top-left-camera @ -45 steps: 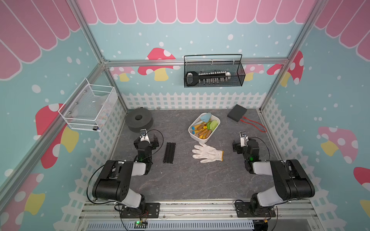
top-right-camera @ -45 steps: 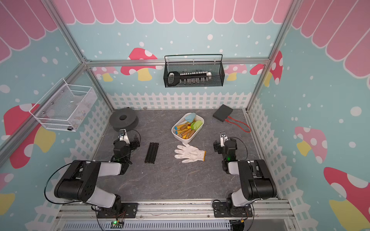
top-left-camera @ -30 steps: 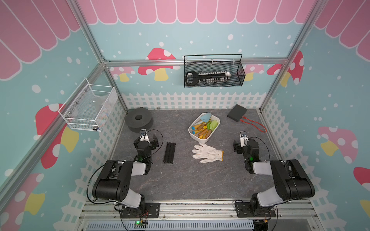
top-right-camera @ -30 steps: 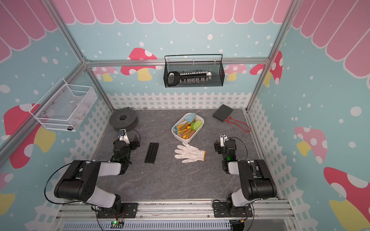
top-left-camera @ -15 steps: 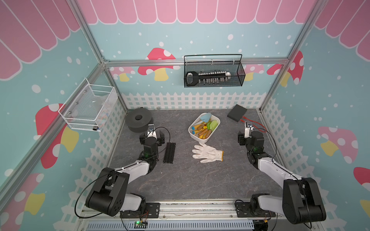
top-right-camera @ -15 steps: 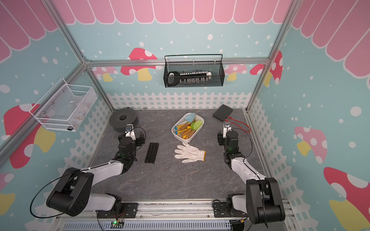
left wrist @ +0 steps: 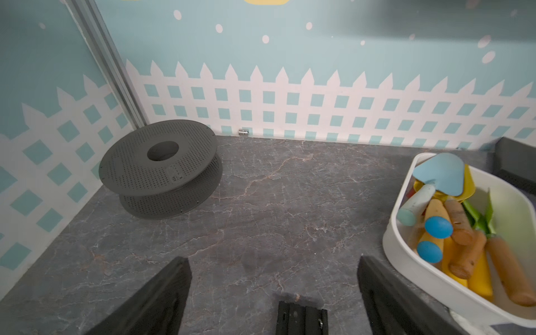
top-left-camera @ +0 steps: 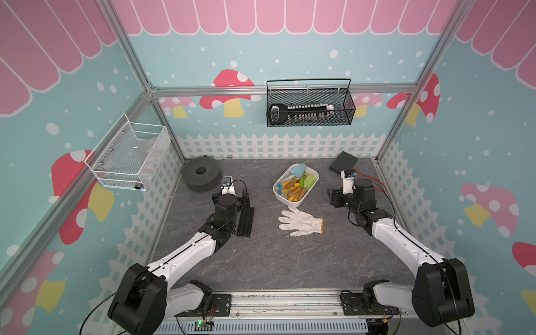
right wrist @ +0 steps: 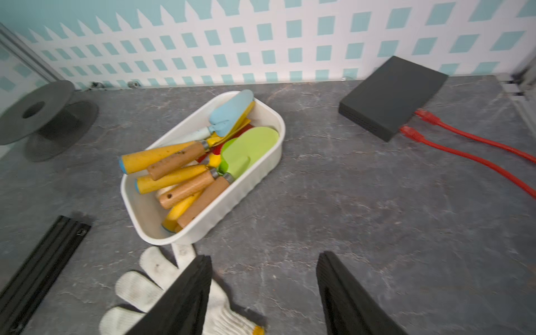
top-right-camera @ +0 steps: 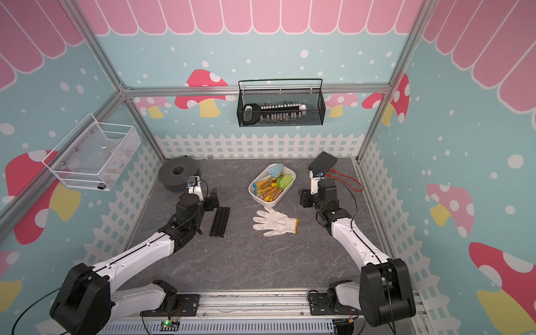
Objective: Take the shovel out of the storage box
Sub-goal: Adjust the storage box at the center of the board.
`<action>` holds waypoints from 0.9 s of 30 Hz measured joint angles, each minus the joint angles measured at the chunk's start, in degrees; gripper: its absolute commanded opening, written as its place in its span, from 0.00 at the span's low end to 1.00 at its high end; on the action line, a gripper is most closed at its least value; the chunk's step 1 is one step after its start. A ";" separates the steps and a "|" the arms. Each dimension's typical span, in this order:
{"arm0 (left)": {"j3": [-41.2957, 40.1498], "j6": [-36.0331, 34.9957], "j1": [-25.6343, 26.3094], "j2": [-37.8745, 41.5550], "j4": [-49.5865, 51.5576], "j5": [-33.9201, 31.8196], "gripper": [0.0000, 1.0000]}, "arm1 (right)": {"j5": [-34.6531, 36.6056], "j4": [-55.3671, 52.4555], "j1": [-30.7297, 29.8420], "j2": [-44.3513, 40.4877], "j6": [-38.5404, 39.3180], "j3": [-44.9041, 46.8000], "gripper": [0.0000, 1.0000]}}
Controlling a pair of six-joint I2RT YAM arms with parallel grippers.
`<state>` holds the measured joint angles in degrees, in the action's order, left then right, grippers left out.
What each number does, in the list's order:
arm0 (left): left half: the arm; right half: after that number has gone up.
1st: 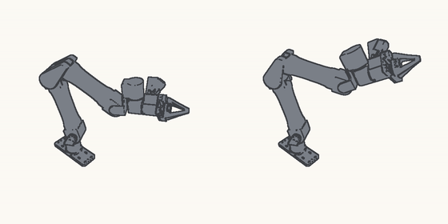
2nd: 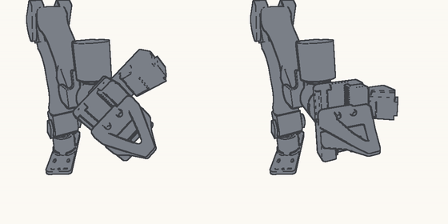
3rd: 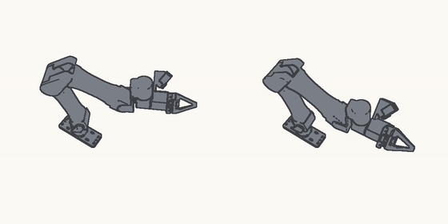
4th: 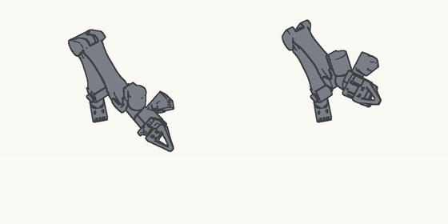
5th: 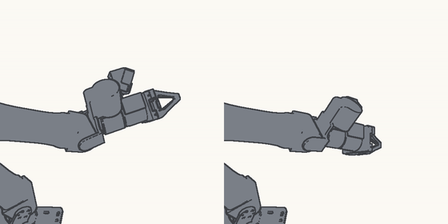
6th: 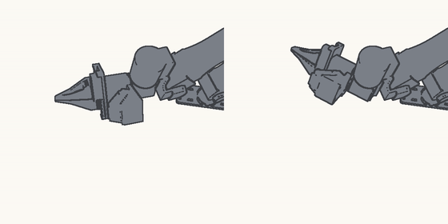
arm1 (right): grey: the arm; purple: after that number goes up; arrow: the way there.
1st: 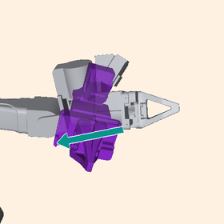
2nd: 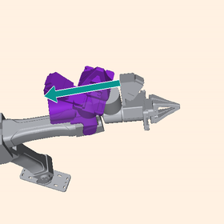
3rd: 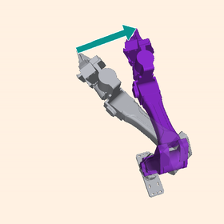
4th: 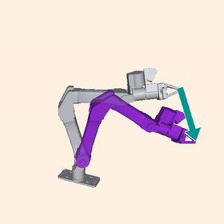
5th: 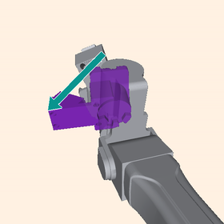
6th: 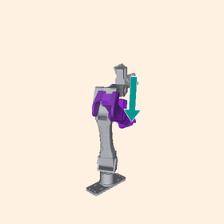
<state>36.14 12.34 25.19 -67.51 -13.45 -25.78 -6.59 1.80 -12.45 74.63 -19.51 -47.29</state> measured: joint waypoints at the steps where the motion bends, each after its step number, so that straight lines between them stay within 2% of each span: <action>1: 0.02 1.42 0.00 0.92 1.09 1.05 0.90 | -0.66 -0.74 -0.83 1.53 -1.20 -1.51 0.67; 7: 1.68 8.24 0.02 1.40 7.58 7.30 0.86 | -2.43 -5.14 -4.59 11.69 -8.33 -10.71 0.61; 10: 2.16 10.34 0.02 0.17 8.68 10.36 0.84 | -2.78 -7.08 -5.90 16.15 -11.85 -14.43 0.57; 15: 2.16 13.55 0.02 -1.40 8.96 14.14 0.81 | -3.85 -10.01 -7.02 23.12 -16.28 -19.82 0.54; 27: 2.14 15.37 0.02 -1.16 8.90 17.07 0.81 | -3.21 -11.80 -7.91 31.89 -21.55 -22.97 0.43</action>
<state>38.28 27.70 25.21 -68.66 -4.56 -8.71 -9.80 -10.00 -20.36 106.52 -41.06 -70.26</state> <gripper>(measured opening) 0.806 0.443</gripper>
